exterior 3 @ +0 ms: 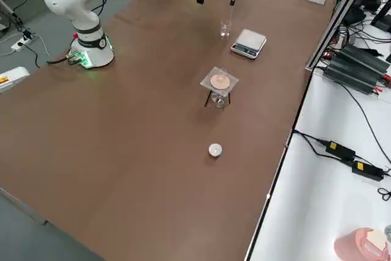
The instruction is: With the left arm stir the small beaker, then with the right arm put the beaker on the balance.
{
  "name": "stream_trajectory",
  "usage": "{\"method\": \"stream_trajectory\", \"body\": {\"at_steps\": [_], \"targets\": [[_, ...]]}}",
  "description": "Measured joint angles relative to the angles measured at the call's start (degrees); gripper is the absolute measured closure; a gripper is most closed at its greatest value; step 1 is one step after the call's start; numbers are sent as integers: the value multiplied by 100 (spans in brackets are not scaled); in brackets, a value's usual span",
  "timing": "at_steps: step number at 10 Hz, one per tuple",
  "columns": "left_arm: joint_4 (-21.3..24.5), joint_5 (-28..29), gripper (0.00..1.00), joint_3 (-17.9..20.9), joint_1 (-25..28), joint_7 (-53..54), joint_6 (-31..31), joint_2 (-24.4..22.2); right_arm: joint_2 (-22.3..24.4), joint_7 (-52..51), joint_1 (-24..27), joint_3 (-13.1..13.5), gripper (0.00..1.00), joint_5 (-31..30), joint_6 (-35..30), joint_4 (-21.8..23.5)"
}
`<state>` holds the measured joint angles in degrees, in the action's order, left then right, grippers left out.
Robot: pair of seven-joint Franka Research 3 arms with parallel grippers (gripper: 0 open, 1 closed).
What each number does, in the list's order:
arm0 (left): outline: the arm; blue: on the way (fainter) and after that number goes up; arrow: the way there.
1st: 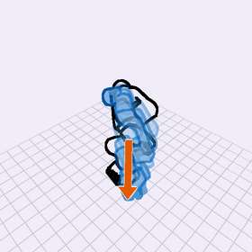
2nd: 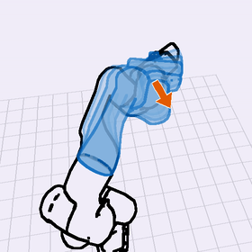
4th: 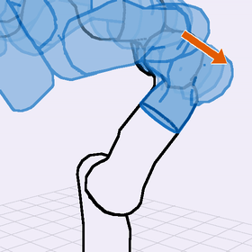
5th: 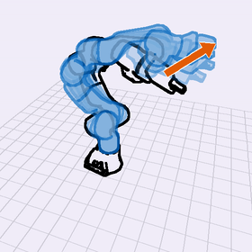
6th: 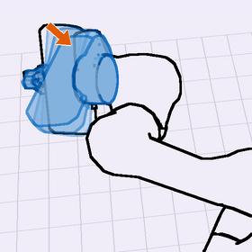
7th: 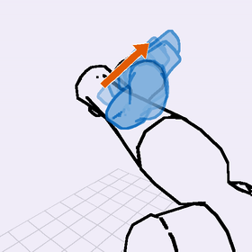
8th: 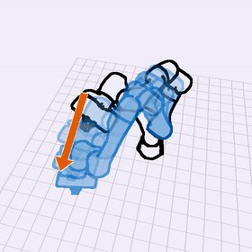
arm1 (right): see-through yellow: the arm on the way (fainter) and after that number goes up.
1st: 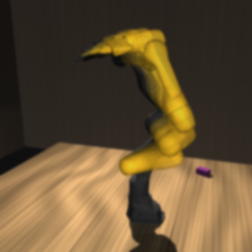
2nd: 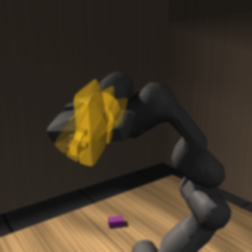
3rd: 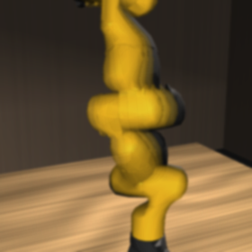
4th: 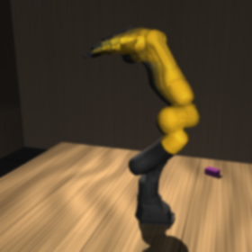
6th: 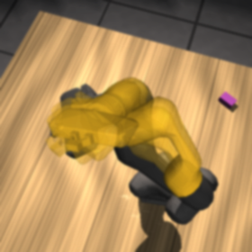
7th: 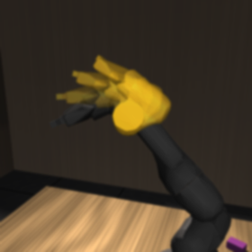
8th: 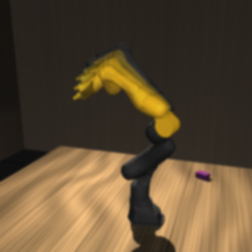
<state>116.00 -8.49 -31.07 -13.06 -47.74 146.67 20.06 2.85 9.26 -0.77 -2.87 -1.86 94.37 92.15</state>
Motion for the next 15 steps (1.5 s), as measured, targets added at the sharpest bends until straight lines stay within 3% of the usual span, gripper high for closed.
{"method": "stream_trajectory", "body": {"at_steps": [4,8,10,15], "targets": [[-225,93,93,-3,-158,-457,-383,-12,0,-3,1,5,0,0,0,0],[-275,1048,93,-4,-432,-1684,-415,-12,0,-30,16,28,0,0,0,0],[-313,1136,93,4,-486,-1842,-494,-4,0,-71,19,29,0,0,0,0],[-928,2020,93,20,-593,-2804,-823,725,0,-83,20,30,0,0,-1,-2]]}}
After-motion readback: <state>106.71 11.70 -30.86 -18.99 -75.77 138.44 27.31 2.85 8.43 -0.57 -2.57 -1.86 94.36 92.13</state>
